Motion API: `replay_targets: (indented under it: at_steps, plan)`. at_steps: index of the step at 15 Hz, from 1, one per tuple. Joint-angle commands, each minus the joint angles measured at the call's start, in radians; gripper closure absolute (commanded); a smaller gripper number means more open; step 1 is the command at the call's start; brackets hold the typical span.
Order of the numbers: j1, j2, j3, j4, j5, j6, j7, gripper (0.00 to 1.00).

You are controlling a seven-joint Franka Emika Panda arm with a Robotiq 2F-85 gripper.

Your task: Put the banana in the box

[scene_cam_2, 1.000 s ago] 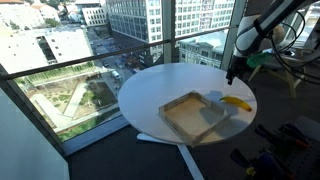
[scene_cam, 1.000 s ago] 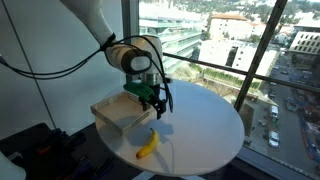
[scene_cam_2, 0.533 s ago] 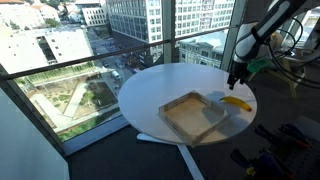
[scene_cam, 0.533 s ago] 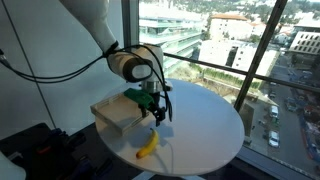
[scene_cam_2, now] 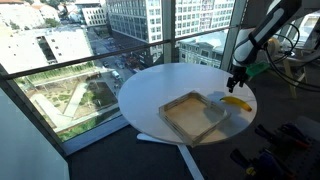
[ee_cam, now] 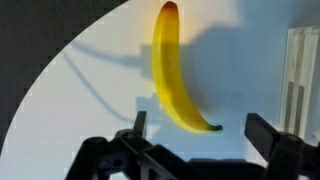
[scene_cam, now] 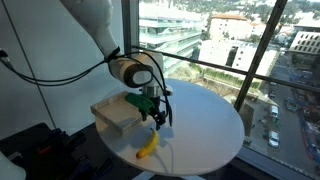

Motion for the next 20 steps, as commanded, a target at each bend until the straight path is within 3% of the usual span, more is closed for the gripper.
replay_targets:
  at_steps: [1, 20]
  plan:
    - [-0.015, 0.020, 0.005, 0.012, -0.011, 0.021, -0.015, 0.00]
    - [-0.080, 0.089, -0.010, 0.001, -0.016, 0.092, -0.048, 0.00]
